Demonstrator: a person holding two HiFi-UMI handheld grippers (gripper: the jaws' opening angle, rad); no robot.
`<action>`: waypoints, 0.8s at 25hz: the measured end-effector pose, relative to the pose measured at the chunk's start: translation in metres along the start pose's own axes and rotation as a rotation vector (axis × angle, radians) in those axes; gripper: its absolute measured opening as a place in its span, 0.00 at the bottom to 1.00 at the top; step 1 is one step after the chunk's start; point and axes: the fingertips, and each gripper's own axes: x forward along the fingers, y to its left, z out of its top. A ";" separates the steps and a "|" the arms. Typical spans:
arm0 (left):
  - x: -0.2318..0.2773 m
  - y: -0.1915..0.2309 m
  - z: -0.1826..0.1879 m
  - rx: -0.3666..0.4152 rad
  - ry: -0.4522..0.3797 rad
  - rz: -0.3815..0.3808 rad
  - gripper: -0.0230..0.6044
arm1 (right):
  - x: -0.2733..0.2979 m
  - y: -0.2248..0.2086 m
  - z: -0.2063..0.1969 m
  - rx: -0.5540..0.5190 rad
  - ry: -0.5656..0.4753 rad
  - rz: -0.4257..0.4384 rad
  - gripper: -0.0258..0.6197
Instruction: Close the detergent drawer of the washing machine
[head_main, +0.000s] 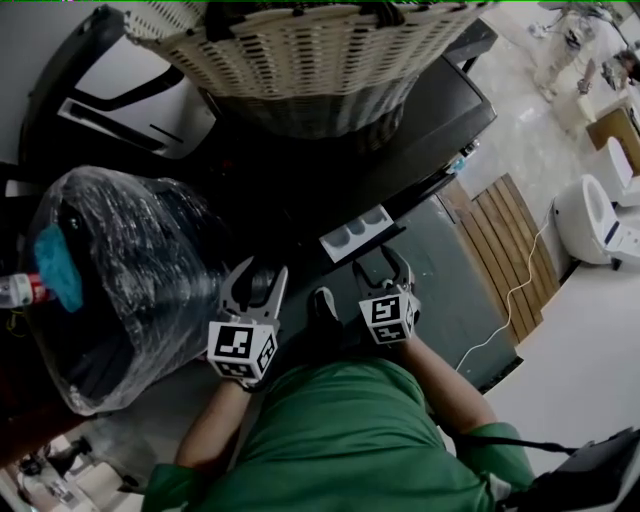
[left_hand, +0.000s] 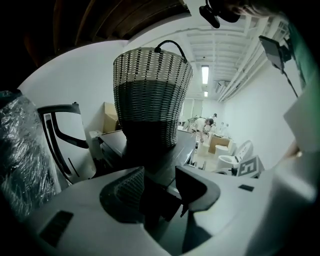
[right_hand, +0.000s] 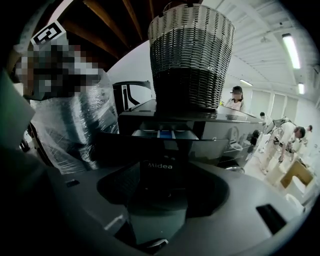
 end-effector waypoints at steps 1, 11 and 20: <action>0.000 0.001 0.001 0.000 -0.003 0.000 0.36 | 0.003 0.000 0.002 -0.003 -0.004 -0.003 0.47; 0.008 0.019 0.001 -0.010 0.004 0.013 0.36 | 0.033 0.001 0.027 -0.028 -0.009 -0.001 0.47; 0.014 0.032 0.005 -0.025 0.005 0.016 0.36 | 0.049 0.001 0.039 -0.021 0.012 0.005 0.47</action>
